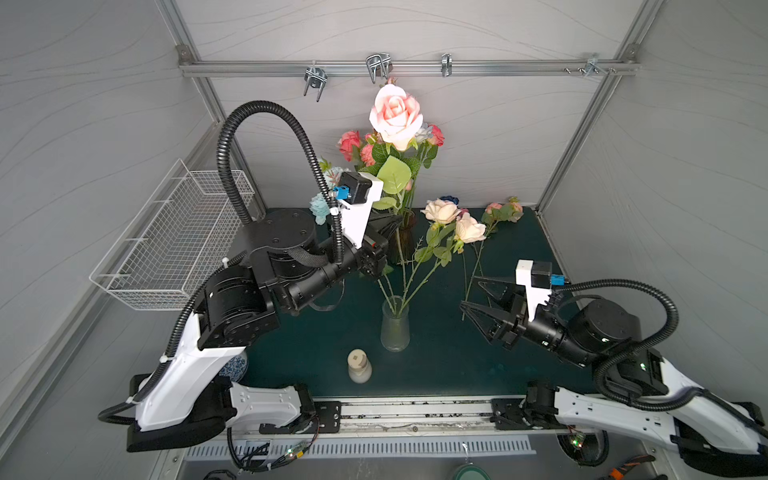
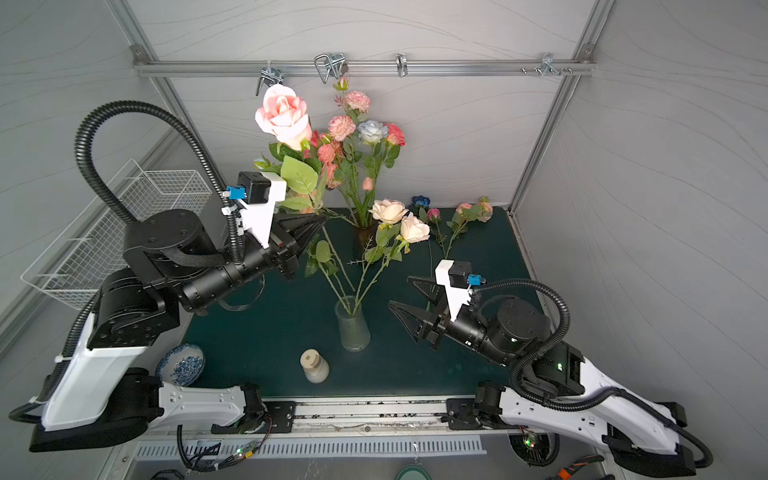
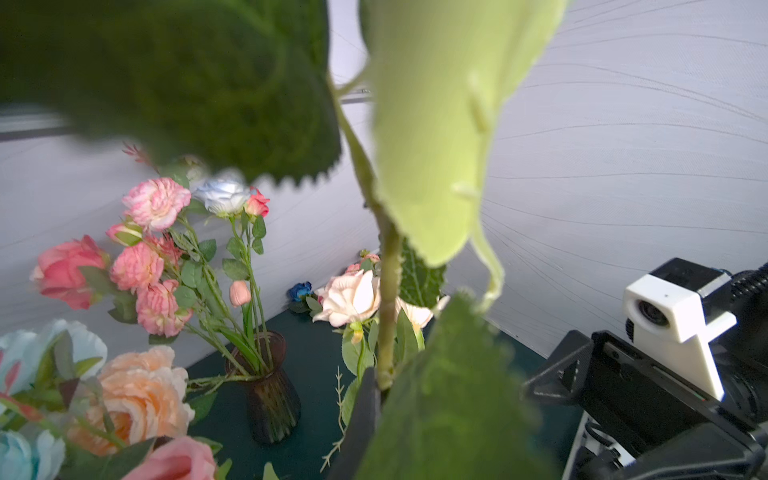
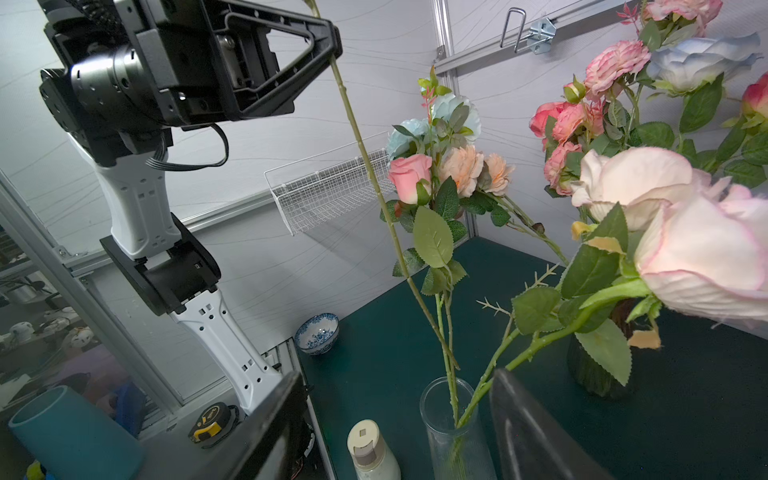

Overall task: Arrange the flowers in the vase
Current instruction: 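Lower the pink rose stem into the clear glass vase with the left gripper, then open the left gripper and withdraw it while the right moves toward the pile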

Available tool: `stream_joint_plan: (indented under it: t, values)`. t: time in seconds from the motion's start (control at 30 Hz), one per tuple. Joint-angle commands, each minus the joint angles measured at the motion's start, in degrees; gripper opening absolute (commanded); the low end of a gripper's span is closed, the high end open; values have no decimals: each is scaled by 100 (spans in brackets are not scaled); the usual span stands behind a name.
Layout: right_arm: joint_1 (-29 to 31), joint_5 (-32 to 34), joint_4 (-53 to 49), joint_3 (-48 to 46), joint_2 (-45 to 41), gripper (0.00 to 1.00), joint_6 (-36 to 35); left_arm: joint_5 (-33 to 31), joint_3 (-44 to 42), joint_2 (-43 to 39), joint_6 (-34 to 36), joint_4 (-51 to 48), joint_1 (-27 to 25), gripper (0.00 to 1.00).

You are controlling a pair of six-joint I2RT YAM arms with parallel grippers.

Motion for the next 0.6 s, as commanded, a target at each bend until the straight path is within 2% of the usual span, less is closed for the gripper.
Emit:
stream_joint_plan:
  t: [0.0,0.2,0.57]
  values:
    - [38,68,-17,142,-60,72,-111,84,44,4,-281,-342,3,0]
    - [35,66,-24,168,-64,72,-126,-86,-332,-150,-374,-356,2,0]
    - [38,76,-24,146,-83,72,-116,-390,-1358,-405,-241,208,2,0]
